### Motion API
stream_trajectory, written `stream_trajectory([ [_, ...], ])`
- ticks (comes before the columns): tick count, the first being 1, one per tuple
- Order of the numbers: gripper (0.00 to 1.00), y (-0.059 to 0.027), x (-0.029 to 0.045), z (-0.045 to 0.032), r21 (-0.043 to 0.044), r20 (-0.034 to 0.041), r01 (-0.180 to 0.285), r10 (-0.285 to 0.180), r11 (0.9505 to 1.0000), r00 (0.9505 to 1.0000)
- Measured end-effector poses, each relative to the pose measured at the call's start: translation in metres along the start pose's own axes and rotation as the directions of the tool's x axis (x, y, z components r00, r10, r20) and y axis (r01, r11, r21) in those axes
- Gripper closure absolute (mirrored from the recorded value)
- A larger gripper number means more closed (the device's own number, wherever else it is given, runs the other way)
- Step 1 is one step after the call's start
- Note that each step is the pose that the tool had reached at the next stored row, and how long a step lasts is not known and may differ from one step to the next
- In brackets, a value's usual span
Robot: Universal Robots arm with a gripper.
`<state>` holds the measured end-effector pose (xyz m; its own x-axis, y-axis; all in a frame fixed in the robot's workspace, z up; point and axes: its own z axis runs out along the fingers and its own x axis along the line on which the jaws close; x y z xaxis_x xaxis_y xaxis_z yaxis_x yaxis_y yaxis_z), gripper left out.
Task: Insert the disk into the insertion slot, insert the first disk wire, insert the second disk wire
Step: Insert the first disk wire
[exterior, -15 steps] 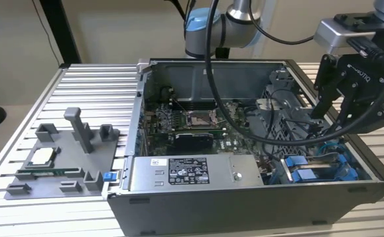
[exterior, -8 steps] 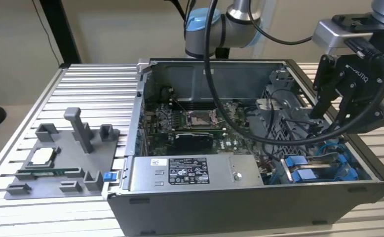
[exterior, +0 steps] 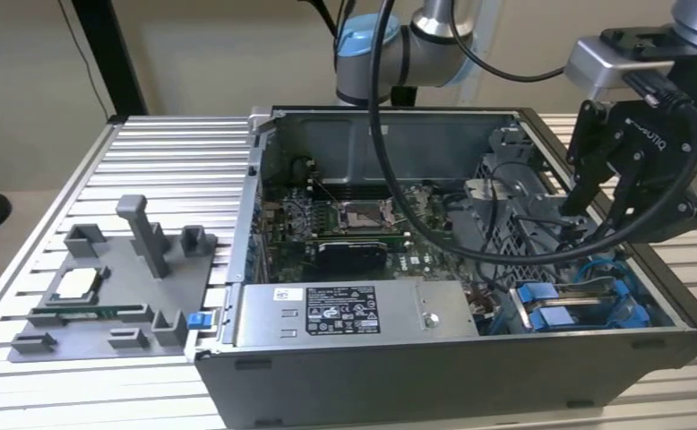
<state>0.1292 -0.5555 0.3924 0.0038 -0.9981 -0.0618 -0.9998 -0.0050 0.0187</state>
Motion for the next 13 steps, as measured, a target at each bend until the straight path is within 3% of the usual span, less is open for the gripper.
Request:
stream_trajectory([
  [5, 0.00, 0.0003, 0.0001, 0.0017, 0.0006, 0.0023, 0.000, 0.000, 1.0000, 1.0000],
  [10, 0.00, 0.0007, -0.0002, 0.0045, 0.0029, 0.0111, 0.000, 0.000, 1.0000, 0.9999],
  [13, 0.00, 0.0010, -0.0005, 0.0060, 0.0033, 0.0127, 0.000, 0.000, 1.0000, 0.9999],
])
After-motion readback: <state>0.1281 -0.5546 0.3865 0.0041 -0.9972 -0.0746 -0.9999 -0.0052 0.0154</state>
